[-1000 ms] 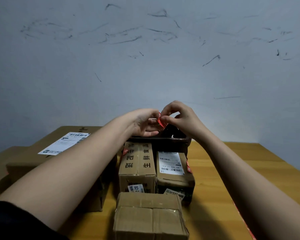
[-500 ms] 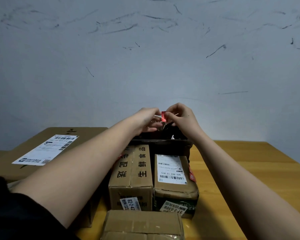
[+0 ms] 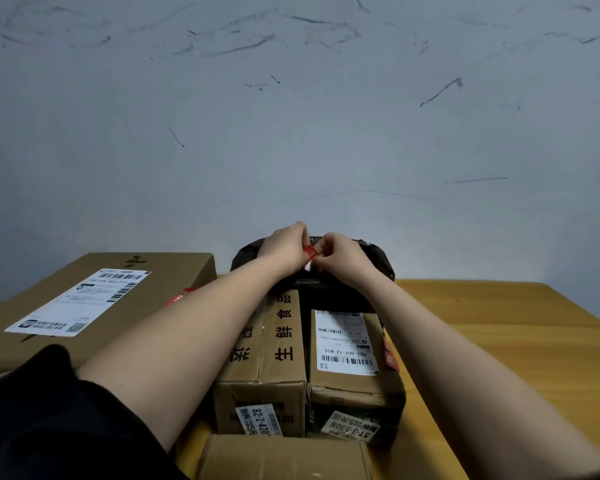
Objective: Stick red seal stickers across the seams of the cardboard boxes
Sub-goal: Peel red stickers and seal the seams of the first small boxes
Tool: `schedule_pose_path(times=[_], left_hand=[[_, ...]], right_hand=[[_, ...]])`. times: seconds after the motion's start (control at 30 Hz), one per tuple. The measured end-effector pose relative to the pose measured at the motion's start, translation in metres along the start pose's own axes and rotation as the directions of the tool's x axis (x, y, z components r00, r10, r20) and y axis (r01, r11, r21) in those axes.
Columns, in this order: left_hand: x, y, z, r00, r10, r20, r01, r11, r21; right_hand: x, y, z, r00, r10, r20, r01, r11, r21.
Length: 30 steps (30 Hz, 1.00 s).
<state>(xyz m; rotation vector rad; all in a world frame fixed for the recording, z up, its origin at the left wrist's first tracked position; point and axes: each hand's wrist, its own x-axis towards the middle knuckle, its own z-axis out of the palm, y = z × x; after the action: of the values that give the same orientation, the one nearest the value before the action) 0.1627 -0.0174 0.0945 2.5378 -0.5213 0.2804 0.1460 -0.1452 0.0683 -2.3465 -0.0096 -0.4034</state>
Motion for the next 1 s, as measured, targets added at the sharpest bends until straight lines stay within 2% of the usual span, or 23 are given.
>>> schedule_pose_path(times=[0.17,0.23,0.37,0.47,0.57,0.63,0.8,1.0], left_hand=[[0.005,-0.011,0.010,0.994,0.097,-0.050,-0.089,0.986,0.143],[0.007,-0.011,0.013,0.992,0.107,-0.065,-0.097,0.986,0.135],[0.009,-0.010,0.016,0.990,0.127,-0.055,-0.120,0.985,0.120],[0.009,-0.014,0.018,0.991,0.129,-0.027,-0.126,0.987,0.102],[0.008,-0.016,0.021,0.983,0.163,-0.086,-0.155,0.983,0.099],[0.008,-0.016,0.023,0.979,0.173,-0.112,-0.167,0.984,0.056],[0.009,-0.019,0.023,0.990,0.142,-0.009,-0.140,0.984,0.107],[0.005,-0.016,0.020,0.997,0.076,-0.008,-0.072,0.972,0.226]], right_hand=[[0.003,0.009,0.003,0.998,-0.007,0.063,0.008,1.000,-0.023],[0.006,0.011,0.006,0.999,0.027,0.019,-0.026,0.998,-0.050],[0.007,0.007,0.007,0.998,0.053,-0.033,-0.059,0.969,-0.240],[0.008,0.008,0.007,0.997,0.077,0.003,-0.073,0.958,-0.277],[0.008,0.008,0.007,0.994,0.101,0.052,-0.075,0.930,-0.361],[0.008,0.008,0.009,0.989,0.117,0.089,-0.076,0.924,-0.374],[0.010,0.006,0.009,0.977,0.166,0.134,-0.112,0.933,-0.342],[0.003,0.006,0.002,0.995,0.097,-0.002,-0.093,0.946,-0.311]])
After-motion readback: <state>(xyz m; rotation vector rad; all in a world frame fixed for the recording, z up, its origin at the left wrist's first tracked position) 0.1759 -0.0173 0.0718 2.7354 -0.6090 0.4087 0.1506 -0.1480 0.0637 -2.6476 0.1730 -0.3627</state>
